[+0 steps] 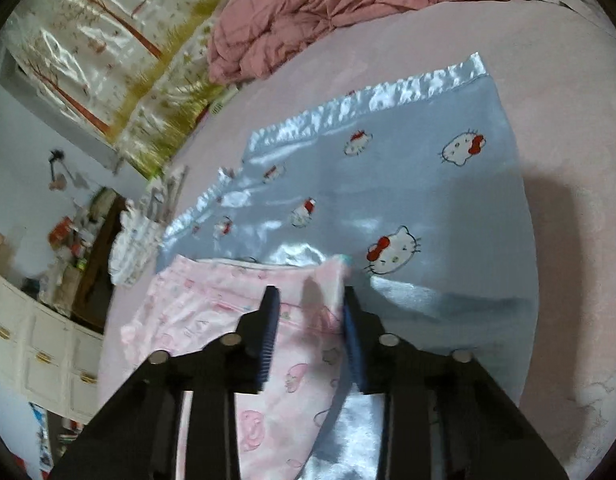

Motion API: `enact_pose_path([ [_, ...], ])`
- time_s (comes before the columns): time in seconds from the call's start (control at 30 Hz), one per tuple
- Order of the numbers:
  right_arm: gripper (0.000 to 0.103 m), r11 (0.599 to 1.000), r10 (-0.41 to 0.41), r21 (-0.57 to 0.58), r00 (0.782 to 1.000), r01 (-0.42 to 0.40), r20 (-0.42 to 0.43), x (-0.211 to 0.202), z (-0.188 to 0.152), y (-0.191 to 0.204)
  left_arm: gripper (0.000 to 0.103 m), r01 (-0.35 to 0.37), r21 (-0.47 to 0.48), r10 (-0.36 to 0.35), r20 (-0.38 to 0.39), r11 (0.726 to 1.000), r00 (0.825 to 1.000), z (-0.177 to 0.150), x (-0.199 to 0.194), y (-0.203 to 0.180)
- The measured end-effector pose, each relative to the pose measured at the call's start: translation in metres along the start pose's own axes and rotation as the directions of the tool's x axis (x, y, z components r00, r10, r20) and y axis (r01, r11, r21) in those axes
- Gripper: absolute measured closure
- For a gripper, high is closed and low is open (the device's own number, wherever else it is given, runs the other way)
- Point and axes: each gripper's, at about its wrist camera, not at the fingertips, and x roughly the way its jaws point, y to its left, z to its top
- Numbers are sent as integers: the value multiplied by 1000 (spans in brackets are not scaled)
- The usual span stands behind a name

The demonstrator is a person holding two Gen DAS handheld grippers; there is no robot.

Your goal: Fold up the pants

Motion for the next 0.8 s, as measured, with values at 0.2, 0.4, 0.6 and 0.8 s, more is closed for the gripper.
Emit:
enact_pose_path([
  [0.2,99,1000,-8,-8,1000,9,10,0,-2,4,67,10,-12,-10,-6,1000,1000,0,1,-1],
  [0.4,99,1000,-15,9,999,15,42,-5,-1,2,91,-33,-26,34,38,999,999,-4,-12,5],
  [0.6,100,1000,4,0,993,-4,118,-23,1,6,92,-50,45,46,93,998,995,-6,-29,-2],
  [0.8,101,997,7,73,976,-23,217,-50,6,-8,93,27,8,-27,66,1000,997,-6,-23,3],
])
